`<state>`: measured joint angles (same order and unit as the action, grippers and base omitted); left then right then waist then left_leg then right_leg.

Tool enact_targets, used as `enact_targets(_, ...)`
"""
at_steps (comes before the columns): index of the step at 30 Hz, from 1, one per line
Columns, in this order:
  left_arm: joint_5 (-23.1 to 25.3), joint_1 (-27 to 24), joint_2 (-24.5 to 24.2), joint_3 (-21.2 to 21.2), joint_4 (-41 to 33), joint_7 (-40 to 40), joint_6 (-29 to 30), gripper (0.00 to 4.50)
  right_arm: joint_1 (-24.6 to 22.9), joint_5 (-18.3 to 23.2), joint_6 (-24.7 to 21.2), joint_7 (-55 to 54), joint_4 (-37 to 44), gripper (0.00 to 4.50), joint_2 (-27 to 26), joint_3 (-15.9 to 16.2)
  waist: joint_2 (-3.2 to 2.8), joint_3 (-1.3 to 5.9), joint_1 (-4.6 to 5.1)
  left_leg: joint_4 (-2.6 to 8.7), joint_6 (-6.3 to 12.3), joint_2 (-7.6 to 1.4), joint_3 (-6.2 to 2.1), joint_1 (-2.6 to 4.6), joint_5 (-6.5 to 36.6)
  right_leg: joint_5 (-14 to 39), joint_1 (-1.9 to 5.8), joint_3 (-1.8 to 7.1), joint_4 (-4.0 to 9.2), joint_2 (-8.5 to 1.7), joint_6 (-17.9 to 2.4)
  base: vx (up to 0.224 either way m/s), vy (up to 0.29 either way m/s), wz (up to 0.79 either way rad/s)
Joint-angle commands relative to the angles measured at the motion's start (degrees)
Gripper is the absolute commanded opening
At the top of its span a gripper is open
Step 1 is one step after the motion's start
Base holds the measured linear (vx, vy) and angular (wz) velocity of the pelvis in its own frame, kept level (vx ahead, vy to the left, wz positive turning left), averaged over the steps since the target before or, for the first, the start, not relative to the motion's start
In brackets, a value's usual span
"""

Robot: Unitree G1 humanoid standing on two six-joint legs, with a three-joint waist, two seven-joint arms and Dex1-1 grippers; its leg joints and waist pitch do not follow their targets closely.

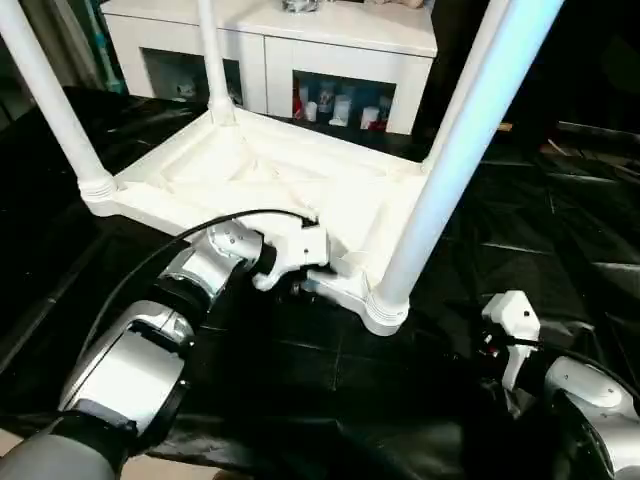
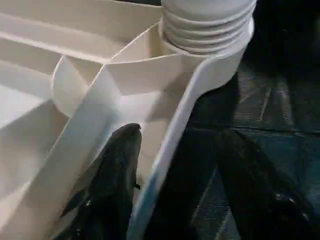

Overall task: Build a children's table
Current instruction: Rotate table base

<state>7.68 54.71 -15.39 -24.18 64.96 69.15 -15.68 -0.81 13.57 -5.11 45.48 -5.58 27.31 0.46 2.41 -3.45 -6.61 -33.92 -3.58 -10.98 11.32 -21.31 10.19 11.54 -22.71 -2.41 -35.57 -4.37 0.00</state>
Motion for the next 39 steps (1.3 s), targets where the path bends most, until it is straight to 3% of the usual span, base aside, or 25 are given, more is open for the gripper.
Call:
enact_targets(1,1.88,2.39,0.28,-0.76,1.65,-1.44,-1.83,2.28,-0.05,-0.05,-0.99,0.18,1.53,3.99,0.92,-0.71,0.05,3.86,-0.26,3.71,3.86,-2.34,-1.38,0.91,11.80,3.36,3.07,2.18,4.19,-4.16,-14.35,0.000,0.000,0.00)
enact_targets(4,2.38,2.65,0.39,-0.82,2.21,-1.95,-2.17,2.19,-0.10,-0.07,-1.06,0.15,1.61,3.99,0.96,-0.69,0.08,3.83,-0.34,3.67,4.08,-2.35,-1.39,0.84,11.26,3.10,3.14,2.17,4.12,-4.32,-14.52,0.000,0.000,0.00)
enact_targets(5,3.34,3.16,0.76,-0.78,3.35,-3.74,-2.40,1.93,-0.27,0.02,-1.19,0.09,1.89,3.99,0.88,-0.64,-0.04,3.87,-0.31,3.61,4.14,-2.34,-1.35,0.86,11.37,3.11,3.10,2.17,4.18,-4.23,-14.55,0.000,0.000,0.00)
enact_targets(8,4.49,3.67,1.00,-1.05,4.62,-4.33,-2.44,1.87,-0.57,0.06,-1.29,0.01,2.20,3.99,0.88,-0.47,-0.13,3.88,-0.31,3.65,4.17,-2.34,-1.44,0.87,11.27,3.26,3.17,2.15,4.16,-4.23,-14.26,0.000,0.000,0.00)
enact_targets(13,6.73,3.93,0.69,-2.75,6.11,-3.84,-1.89,1.24,-0.77,-0.11,-1.36,-0.04,2.35,3.99,1.09,-0.19,0.01,3.85,-0.28,3.72,3.77,-2.41,-1.48,0.90,11.95,4.64,3.14,2.16,4.31,-4.32,-14.23,0.000,0.000,0.00)
enact_targets(17,7.13,4.36,0.89,-2.45,7.03,-4.90,-0.82,1.00,-0.29,-0.07,-1.31,-0.23,2.08,3.99,1.00,-0.40,0.03,3.84,-0.26,3.65,4.08,-2.36,-1.43,0.89,11.47,3.75,3.14,2.16,4.24,-4.31,-14.55,0.000,0.000,0.00)
enact_targets(19,6.86,4.97,1.20,-1.58,7.70,-5.37,2.90,0.88,-0.07,-0.20,-1.29,-0.39,2.03,3.99,0.86,-0.32,-0.20,3.83,-0.23,3.71,3.93,-2.41,-1.46,0.93,11.71,3.94,3.12,2.15,4.28,-4.33,-14.74,0.000,0.000,0.00)
enact_targets(25,7.80,4.49,0.56,-2.33,7.66,-1.57,10.94,0.61,-0.26,-0.55,-1.11,-0.75,1.88,3.99,0.54,-0.05,-0.04,3.58,0.34,3.87,3.54,-2.16,-1.56,0.73,12.76,7.57,3.33,2.07,4.71,-4.39,-14.19,0.000,0.000,0.00)
enact_targets(29,9.45,1.69,-0.59,-3.83,6.13,0.25,15.52,0.45,-0.34,-0.93,-1.14,-1.06,1.77,3.99,0.43,0.20,-0.10,3.34,0.79,4.13,3.38,-2.10,-1.64,0.61,13.83,11.76,3.27,1.94,5.19,-4.33,-13.25,0.000,0.000,0.00)
enact_targets(31,9.49,1.12,-0.66,-3.63,5.81,0.07,16.30,0.35,-0.23,-0.99,-1.15,-1.13,1.67,3.99,0.41,0.23,-0.14,3.01,0.83,4.34,3.01,-2.11,-1.65,1.08,16.07,18.56,3.04,1.89,6.07,-4.54,-11.89,0.000,0.000,0.00)
enact_targets(32,9.19,0.52,-0.65,-3.19,4.95,0.04,17.26,0.30,-0.11,-1.01,-1.19,-1.16,1.59,3.99,0.38,0.23,0.17,2.91,0.88,4.55,2.68,-2.12,-1.75,1.19,16.95,22.01,3.14,1.83,6.42,-4.60,-10.82,0.000,0.000,0.00)
enact_targets(33,7.84,-0.66,-0.45,-1.88,2.82,-0.63,18.95,0.30,0.07,-0.95,-1.33,-1.12,1.56,3.99,0.22,0.36,0.06,2.90,0.87,4.66,2.53,-2.11,-1.87,1.20,17.02,23.24,3.17,1.79,6.47,-4.64,-10.32,0.000,0.000,0.00)
enact_targets(34,6.53,-1.69,-0.20,-0.54,0.72,-1.62,20.83,0.26,0.22,-0.80,-1.50,-1.06,1.60,3.99,0.01,0.49,0.01,3.02,0.98,4.89,2.43,-2.22,-2.02,1.01,16.53,22.95,3.39,1.73,6.39,-4.62,-10.19,0.000,0.000,0.00)
enact_targets(35,5.64,-2.28,0.02,0.35,-0.67,-2.31,22.19,0.23,0.33,-0.64,-1.65,-0.96,1.64,3.99,-0.07,0.51,0.56,3.17,1.09,4.90,2.53,-2.31,-1.92,0.99,15.98,21.35,3.35,1.72,6.16,-4.48,-10.51,0.000,0.000,0.00)
enact_targets(36,5.64,-2.28,0.02,0.35,-0.67,-2.31,22.19,0.19,0.33,-0.64,-1.65,-0.96,1.64,3.99,-0.07,0.51,0.11,3.17,0.90,4.72,2.81,-2.29,-1.81,1.44,16.47,21.55,2.84,1.84,6.32,-4.55,-10.74,0.000,0.000,0.00)
enact_targets(38,3.86,-4.66,0.00,1.86,-5.36,-2.52,23.15,0.17,0.65,-0.31,-1.98,-0.72,1.81,3.99,-0.38,0.84,0.36,3.14,1.01,4.72,2.97,-2.24,-1.73,1.29,16.54,21.75,2.87,1.84,6.39,-4.49,-10.87,0.000,0.000,0.00)
enact_targets(39,2.63,-7.13,-0.24,2.78,-9.95,-2.28,24.63,0.15,0.99,0.26,-2.51,-0.37,2.12,3.99,-0.86,1.16,0.20,3.27,0.90,4.77,2.87,-2.47,-1.84,1.41,16.37,21.04,2.92,1.88,6.16,-4.66,-11.25,0.000,0.000,0.00)
